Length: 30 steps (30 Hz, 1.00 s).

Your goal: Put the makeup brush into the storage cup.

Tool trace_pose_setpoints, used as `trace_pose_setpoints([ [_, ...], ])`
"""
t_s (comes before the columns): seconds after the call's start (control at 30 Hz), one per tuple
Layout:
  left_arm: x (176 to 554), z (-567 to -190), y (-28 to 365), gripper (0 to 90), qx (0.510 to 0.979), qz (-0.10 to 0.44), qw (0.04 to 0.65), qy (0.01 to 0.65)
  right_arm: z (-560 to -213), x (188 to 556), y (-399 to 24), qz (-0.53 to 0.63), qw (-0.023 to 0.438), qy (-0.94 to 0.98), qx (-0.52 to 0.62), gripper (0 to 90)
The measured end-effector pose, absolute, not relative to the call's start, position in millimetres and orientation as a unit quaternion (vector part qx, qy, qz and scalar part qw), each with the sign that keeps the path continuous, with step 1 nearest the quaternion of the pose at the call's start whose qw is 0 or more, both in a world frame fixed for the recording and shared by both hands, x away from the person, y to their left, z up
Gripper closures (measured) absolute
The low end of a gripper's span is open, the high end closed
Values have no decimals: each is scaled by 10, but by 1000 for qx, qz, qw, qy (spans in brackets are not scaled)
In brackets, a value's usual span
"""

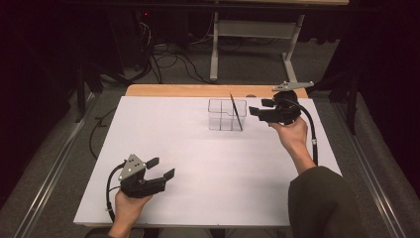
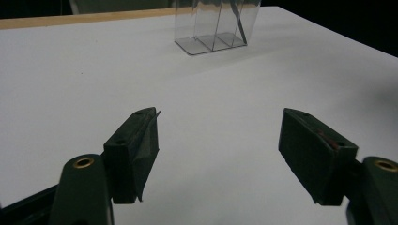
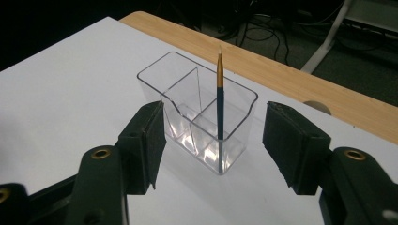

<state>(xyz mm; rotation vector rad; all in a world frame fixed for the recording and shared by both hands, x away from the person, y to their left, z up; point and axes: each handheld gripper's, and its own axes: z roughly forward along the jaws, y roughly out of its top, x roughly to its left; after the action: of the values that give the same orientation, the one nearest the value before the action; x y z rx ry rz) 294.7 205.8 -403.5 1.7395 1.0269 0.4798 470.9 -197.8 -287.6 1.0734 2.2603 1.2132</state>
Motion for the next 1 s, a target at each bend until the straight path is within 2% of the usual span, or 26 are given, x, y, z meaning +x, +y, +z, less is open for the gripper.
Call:
trace_pose_setpoints([
  [1.0, 2943, -4035, 2057, 294, 720, 201, 508, 428, -2897, 4506, -2203, 440, 178, 793, 383, 407],
])
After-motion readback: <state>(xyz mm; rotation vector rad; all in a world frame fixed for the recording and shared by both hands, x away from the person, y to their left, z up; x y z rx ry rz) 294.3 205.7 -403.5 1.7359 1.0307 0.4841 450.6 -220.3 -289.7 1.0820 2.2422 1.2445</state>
